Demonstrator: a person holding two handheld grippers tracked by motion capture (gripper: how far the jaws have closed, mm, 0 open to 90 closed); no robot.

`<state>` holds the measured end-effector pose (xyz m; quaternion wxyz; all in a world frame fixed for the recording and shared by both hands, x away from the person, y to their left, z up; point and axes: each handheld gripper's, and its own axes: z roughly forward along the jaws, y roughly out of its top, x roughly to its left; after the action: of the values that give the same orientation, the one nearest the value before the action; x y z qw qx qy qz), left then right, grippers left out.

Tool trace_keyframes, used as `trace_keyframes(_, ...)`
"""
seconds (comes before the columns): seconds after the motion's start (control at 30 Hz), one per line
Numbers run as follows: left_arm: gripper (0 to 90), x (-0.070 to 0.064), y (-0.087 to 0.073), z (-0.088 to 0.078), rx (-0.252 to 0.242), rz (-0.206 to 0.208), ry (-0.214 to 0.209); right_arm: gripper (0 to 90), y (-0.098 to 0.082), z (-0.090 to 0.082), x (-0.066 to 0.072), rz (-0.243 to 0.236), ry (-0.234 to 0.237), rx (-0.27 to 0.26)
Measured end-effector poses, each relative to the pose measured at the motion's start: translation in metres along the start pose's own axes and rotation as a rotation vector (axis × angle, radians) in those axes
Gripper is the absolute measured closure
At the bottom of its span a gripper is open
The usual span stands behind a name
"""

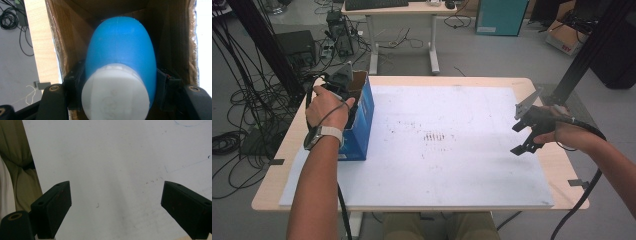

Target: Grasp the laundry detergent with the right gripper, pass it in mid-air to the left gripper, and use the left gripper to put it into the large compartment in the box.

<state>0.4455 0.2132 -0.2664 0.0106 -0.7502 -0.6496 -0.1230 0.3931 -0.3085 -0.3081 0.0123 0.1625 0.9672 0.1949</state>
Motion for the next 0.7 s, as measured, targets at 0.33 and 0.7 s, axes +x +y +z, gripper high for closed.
trace_keyframes(0.33, 37.7, 0.0014, 0.0004, -0.0002, 0.01, -0.002, -0.009, 9.5, 0.0009, 0.0018, 0.0003, 0.004, -0.002, 0.008)
trace_keyframes(0.7, 37.7, 0.0022, -0.0001, -0.0004, 0.013, -0.005, -0.013, 9.5, 0.0009, 0.0025, 0.0004, 0.001, -0.003, 0.011)
